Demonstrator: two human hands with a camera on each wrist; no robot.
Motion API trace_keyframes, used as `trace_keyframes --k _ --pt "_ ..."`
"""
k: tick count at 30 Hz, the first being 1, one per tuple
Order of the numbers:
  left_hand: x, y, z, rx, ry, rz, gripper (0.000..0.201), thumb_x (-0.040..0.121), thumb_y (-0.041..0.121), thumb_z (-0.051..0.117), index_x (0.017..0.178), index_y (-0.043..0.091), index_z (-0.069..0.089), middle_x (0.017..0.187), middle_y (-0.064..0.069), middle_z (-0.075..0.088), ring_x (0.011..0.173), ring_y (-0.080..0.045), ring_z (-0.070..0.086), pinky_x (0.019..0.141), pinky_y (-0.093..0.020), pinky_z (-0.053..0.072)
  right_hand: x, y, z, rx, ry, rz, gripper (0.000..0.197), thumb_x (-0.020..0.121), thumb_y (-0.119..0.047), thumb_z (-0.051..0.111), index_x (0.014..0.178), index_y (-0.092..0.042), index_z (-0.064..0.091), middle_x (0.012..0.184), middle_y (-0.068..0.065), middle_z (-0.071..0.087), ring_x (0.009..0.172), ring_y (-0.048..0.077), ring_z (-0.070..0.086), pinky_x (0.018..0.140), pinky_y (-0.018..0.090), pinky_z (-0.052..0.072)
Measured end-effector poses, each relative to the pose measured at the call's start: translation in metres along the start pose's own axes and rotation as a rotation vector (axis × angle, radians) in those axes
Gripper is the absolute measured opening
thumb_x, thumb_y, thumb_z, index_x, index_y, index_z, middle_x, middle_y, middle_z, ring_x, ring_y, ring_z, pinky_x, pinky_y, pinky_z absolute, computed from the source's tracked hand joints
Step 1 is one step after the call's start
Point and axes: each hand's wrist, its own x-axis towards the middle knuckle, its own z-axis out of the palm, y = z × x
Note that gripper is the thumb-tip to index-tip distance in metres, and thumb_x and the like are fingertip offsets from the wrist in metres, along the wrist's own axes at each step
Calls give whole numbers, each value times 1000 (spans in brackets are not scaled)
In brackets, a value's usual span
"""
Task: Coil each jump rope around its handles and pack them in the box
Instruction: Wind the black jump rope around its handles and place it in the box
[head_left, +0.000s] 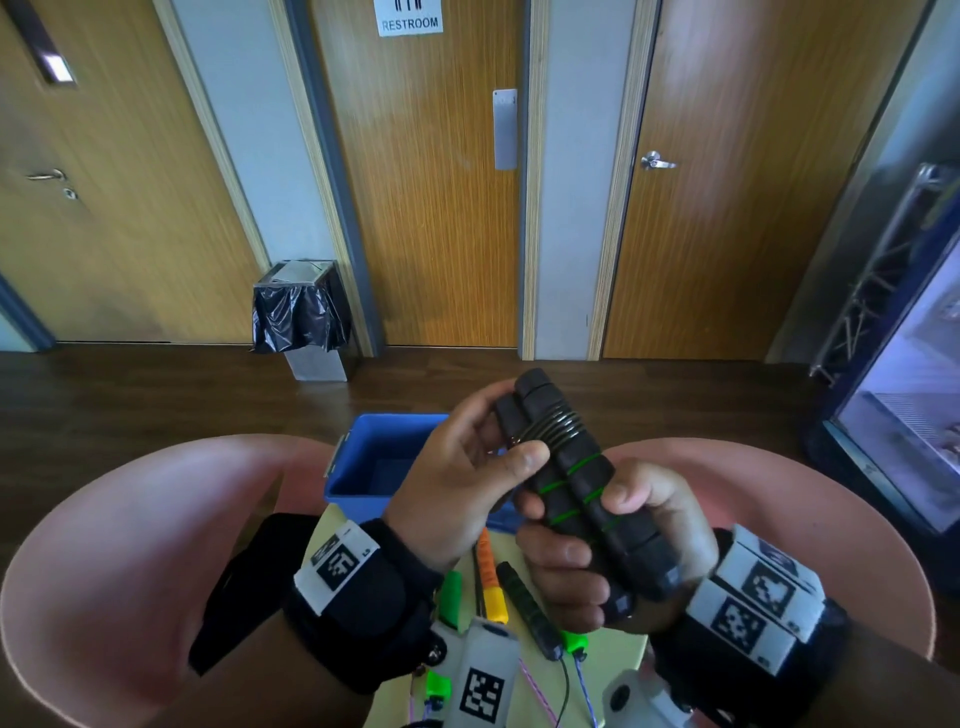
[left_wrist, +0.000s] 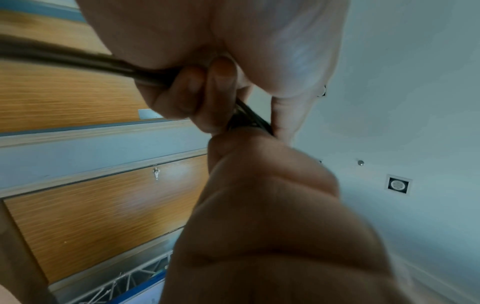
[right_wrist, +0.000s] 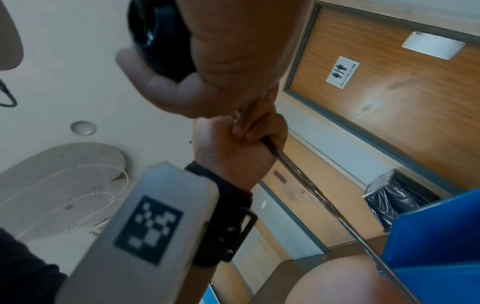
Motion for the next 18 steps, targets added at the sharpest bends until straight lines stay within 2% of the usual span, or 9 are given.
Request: trace_keyframes --k 2,4,5,7,9,11,13,15,18 --pt "-2 -4 2 -8 39 -10 46 81 13 66 124 17 53 85 -3 69 53 -14 55 49 -22 48 -2 -2 0 -39 67 -2 43 68 -26 65 103 -6 48 73 9 49 58 23 55 61 31 49" --pt "-4 -9 3 -9 87 -20 43 83 11 68 123 19 54 85 -4 71 55 -14 58 52 -22 49 -2 -2 -2 -97 182 38 48 62 -26 70 101 -2 57 77 17 55 64 29 59 65 37 52" --pt "-4 -11 2 -18 113 -30 43 83 11 72 123 19 56 88 -4 73 62 -14 63 57 -22 52 -1 -3 -2 -149 263 64 50 59 -26 71 101 -1 61 82 20 59 69 33 62 68 39 53" --pt "-4 -14 -1 -1 164 -40 47 81 13 77 123 19 58 98 -10 75 86 -20 71 75 -29 57 3 -5 -4 -327 449 57 51 56 -24 70 100 1 63 88 24 64 73 36 64 72 44 53" --pt "-4 -18 -1 53 210 -41 56 76 23 80 127 21 57 105 -14 74 101 -27 70 89 -40 56 7 -8 -3 -554 589 0 39 63 -17 71 96 -2 59 85 21 66 68 34 65 70 43 54" --pt "-5 -20 3 77 256 -35 62 73 29 77 130 24 53 105 -13 75 103 -29 70 92 -43 55 8 -7 -1 -637 613 -61 20 79 -9 70 95 -6 59 82 19 67 65 29 68 63 38 57" --pt "-6 -21 8 71 291 -25 60 77 23 73 132 25 50 102 -12 75 102 -28 71 93 -46 55 8 -2 1 -589 629 -117 11 90 0 64 98 -5 59 81 18 65 63 28 67 57 36 57" --pt "-7 -21 10 49 296 -17 59 79 21 70 133 25 48 102 -13 75 102 -28 71 95 -50 54 9 2 3 -553 634 -213 21 87 0 66 106 1 58 83 21 61 63 27 65 56 35 56" --pt "-9 -17 10 47 296 29 63 77 27 74 135 26 48 105 -14 74 105 -30 69 94 -48 54 14 8 4 -544 622 -307 44 76 -13 65 114 7 56 86 25 59 61 24 65 51 30 53"
